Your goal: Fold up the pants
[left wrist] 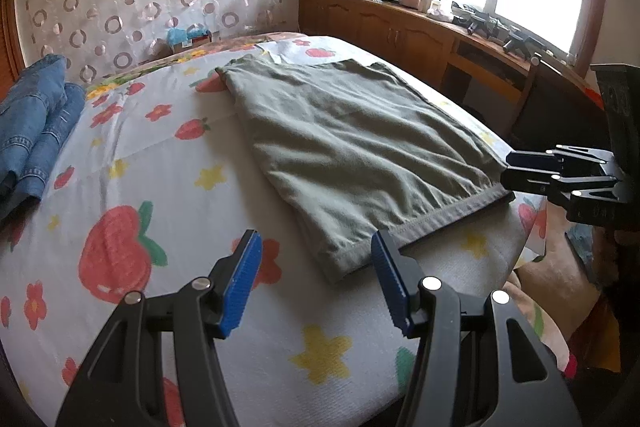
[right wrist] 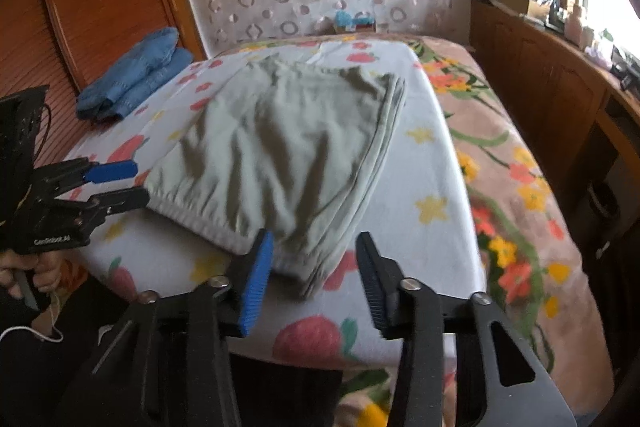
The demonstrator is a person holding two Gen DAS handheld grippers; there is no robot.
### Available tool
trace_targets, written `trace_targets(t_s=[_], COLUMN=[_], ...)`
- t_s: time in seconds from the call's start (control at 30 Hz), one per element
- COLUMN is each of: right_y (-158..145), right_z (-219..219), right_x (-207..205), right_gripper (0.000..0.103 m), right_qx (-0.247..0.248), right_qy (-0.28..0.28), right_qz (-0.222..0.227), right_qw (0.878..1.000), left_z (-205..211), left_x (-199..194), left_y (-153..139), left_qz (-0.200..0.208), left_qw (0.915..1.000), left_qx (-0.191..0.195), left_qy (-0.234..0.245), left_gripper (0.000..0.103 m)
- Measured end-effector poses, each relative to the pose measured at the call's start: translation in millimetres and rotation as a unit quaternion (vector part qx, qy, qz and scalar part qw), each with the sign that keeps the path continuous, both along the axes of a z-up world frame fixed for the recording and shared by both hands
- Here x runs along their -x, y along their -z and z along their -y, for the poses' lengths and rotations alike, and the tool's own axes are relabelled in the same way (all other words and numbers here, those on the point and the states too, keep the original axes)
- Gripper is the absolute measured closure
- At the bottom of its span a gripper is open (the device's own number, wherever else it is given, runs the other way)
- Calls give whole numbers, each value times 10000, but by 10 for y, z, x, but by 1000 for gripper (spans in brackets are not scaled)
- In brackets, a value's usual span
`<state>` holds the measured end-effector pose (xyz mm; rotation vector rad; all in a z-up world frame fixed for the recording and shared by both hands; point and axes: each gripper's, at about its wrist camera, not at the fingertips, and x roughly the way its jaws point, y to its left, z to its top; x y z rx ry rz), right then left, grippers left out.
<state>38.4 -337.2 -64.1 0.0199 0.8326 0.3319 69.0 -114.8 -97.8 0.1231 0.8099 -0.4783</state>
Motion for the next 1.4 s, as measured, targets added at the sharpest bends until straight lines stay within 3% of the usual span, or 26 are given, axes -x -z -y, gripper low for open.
trace_targets(t_s=[0.17,0.27,0.47,0.7,0.87,1.07,1.4], right_y=[30,-14,-160,-110,-66,-95,90], right_z=[-44,-50,-78,-90,-77,2,-49], right_x=[58,79,164,153,139,116,26], right_gripper=[89,95,97,95,83,67,66], right_qx=[-83,-34,-72,29,109,121,114], right_qy=[-162,-179,-286,-196,-120,67,75], right_qz=[-8,87,289,228,145,167,-63], right_qw=[9998,9998,9991,9995,9998,9998,9999], left_z=[41,39,64,109,60,29,28], left_x=[-5,-6,4,-4,9,11,12], left_y=[52,60,60,89,44,29,64], left_qz=[-40,-43,-34,-93,-42,-57,-106], left_qw=[10000,10000,9998,9995,9995,9996,9995], left_qx=[-86,-74,83,107,173,166,162], left_qy=[28,25,175,294,270,228,233], left_gripper=[47,47,47,68,81,82,82])
